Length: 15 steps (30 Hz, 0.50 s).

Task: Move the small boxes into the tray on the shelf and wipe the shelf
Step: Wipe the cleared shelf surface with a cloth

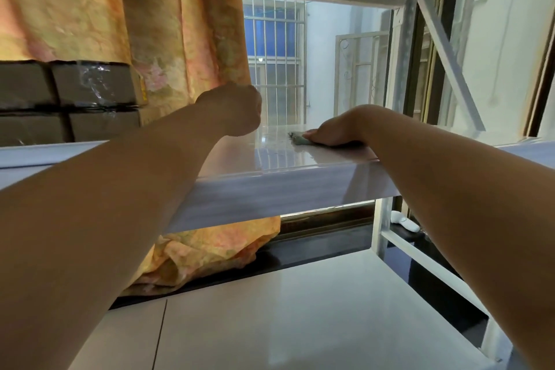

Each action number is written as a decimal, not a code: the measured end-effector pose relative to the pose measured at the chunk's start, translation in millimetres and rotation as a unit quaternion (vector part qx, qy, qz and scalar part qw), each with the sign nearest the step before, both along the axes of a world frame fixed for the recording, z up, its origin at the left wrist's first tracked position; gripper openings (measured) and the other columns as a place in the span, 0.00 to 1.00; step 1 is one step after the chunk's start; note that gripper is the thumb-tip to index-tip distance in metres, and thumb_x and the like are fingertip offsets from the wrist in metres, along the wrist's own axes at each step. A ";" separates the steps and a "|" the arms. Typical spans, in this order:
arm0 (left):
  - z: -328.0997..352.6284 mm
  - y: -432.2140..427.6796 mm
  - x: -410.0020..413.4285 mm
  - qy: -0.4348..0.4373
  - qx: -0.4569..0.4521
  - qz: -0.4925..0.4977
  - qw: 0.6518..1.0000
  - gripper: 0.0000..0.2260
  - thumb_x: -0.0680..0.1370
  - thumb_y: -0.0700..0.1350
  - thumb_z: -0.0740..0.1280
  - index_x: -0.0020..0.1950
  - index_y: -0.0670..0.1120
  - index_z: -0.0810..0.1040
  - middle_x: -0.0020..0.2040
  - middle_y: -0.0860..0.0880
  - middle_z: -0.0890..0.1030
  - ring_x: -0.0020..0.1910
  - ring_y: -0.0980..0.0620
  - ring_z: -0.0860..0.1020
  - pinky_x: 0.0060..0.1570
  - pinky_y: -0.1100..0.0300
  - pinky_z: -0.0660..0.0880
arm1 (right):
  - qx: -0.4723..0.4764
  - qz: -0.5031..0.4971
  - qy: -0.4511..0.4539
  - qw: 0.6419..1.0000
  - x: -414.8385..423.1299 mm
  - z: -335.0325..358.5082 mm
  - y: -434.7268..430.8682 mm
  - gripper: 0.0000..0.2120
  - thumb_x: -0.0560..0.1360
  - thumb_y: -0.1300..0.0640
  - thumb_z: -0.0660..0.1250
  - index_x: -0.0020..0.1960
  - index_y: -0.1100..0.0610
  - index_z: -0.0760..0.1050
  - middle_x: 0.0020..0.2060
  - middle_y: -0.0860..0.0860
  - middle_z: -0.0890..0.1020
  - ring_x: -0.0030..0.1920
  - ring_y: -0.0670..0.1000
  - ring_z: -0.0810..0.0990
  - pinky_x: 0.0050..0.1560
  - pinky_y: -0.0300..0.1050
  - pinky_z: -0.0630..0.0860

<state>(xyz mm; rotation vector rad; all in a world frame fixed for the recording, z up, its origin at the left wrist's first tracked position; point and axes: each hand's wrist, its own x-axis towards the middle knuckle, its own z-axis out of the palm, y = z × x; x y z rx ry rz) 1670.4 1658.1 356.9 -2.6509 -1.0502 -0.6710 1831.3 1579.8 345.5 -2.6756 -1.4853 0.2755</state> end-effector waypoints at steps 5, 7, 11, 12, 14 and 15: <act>4.7 6.0 -19.5 -0.054 -0.002 0.005 0.999 0.13 0.77 0.41 0.59 0.57 0.41 0.79 0.56 0.43 0.80 0.54 0.42 0.78 0.50 0.55 0.74 | 0.003 0.011 -0.006 1.000 -29.5 -2.1 0.5 0.29 0.80 0.39 0.45 0.72 0.56 0.65 0.69 0.56 0.69 0.67 0.56 0.71 0.63 0.49 0.65; 6.0 8.4 -29.4 -0.084 -0.001 -0.004 0.996 0.12 0.76 0.42 0.58 0.54 0.43 0.79 0.52 0.44 0.81 0.50 0.44 0.78 0.49 0.55 0.76 | 0.004 0.033 -0.013 0.999 -46.4 -2.7 1.5 0.30 0.80 0.39 0.44 0.76 0.54 0.59 0.74 0.54 0.63 0.72 0.55 0.64 0.70 0.51 0.58; 9.5 10.6 -45.6 -0.127 -0.002 -0.003 0.992 0.12 0.74 0.44 0.59 0.52 0.47 0.80 0.52 0.44 0.80 0.53 0.43 0.76 0.53 0.50 0.77 | 0.013 0.072 -0.007 0.997 -80.0 -5.0 8.6 0.30 0.80 0.39 0.43 0.77 0.53 0.54 0.77 0.52 0.57 0.75 0.54 0.59 0.72 0.52 0.55; 10.1 11.4 -48.7 -0.136 0.004 -0.006 0.991 0.13 0.74 0.44 0.58 0.52 0.47 0.80 0.52 0.44 0.79 0.55 0.43 0.75 0.54 0.49 0.76 | 0.013 0.083 -0.006 0.996 -88.7 -6.3 11.8 0.30 0.80 0.39 0.43 0.78 0.52 0.53 0.77 0.51 0.56 0.76 0.54 0.58 0.73 0.53 0.54; 9.1 15.0 -53.6 -0.151 0.017 -0.013 0.988 0.13 0.75 0.44 0.58 0.53 0.47 0.80 0.53 0.44 0.79 0.59 0.42 0.72 0.56 0.49 0.75 | 0.014 0.096 0.005 0.995 -104.8 -7.0 18.0 0.31 0.79 0.37 0.44 0.78 0.52 0.52 0.77 0.51 0.56 0.75 0.53 0.58 0.72 0.52 0.54; 7.4 17.2 -54.9 -0.155 0.019 -0.016 0.988 0.12 0.75 0.44 0.59 0.53 0.47 0.80 0.54 0.44 0.79 0.60 0.42 0.72 0.57 0.49 0.74 | 0.012 0.099 0.010 0.995 -112.4 -6.1 19.2 0.32 0.79 0.37 0.45 0.78 0.52 0.52 0.77 0.51 0.57 0.75 0.53 0.59 0.72 0.52 0.55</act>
